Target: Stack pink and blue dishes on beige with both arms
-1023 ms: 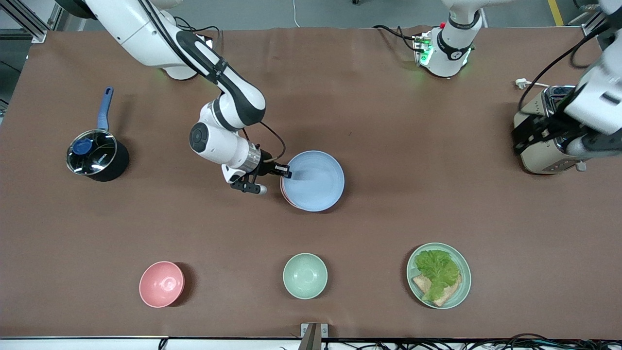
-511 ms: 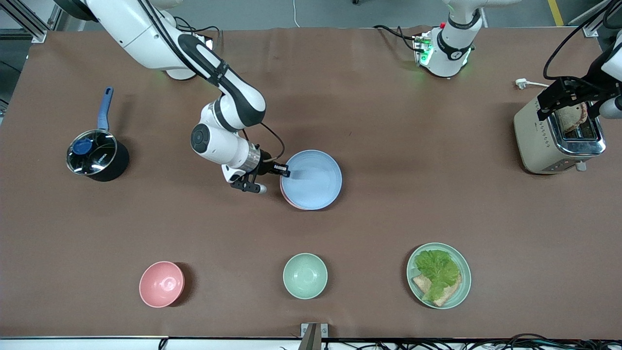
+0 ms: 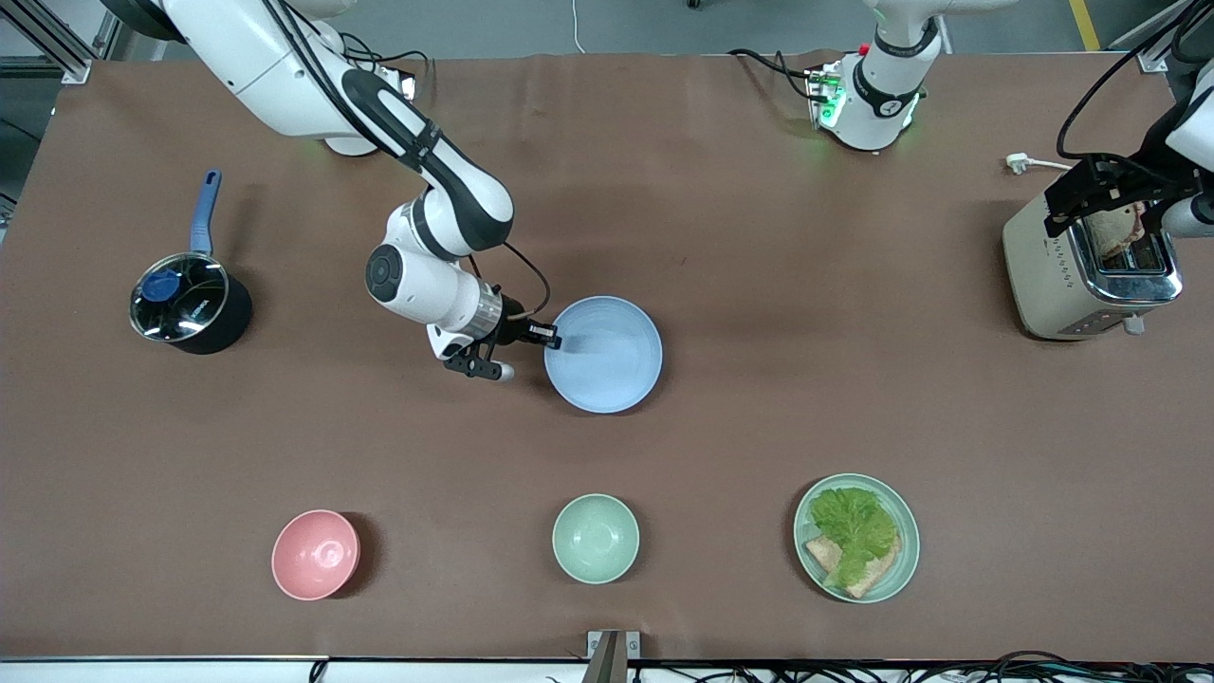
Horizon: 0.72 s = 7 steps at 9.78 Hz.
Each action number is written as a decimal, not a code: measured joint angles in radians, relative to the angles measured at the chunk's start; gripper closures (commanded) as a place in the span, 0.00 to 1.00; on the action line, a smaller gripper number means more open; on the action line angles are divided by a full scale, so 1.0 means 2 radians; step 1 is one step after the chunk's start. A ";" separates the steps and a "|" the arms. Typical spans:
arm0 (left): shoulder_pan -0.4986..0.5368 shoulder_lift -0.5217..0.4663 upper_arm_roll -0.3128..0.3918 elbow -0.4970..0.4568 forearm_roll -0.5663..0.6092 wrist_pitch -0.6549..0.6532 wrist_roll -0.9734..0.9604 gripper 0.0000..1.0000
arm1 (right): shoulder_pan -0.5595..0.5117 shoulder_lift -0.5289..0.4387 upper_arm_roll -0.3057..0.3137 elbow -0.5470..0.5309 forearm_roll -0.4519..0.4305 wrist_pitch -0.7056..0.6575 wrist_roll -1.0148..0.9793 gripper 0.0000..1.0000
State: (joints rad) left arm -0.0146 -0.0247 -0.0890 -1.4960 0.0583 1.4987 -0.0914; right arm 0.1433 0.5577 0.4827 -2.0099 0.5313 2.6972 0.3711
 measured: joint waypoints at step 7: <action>0.000 0.000 0.000 0.000 0.000 0.000 0.000 0.00 | -0.001 -0.010 0.000 -0.007 0.000 0.002 -0.007 0.00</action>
State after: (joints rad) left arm -0.0147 -0.0248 -0.0888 -1.4958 0.0583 1.4990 -0.0914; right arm 0.1418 0.5381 0.4828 -2.0246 0.5311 2.7009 0.3576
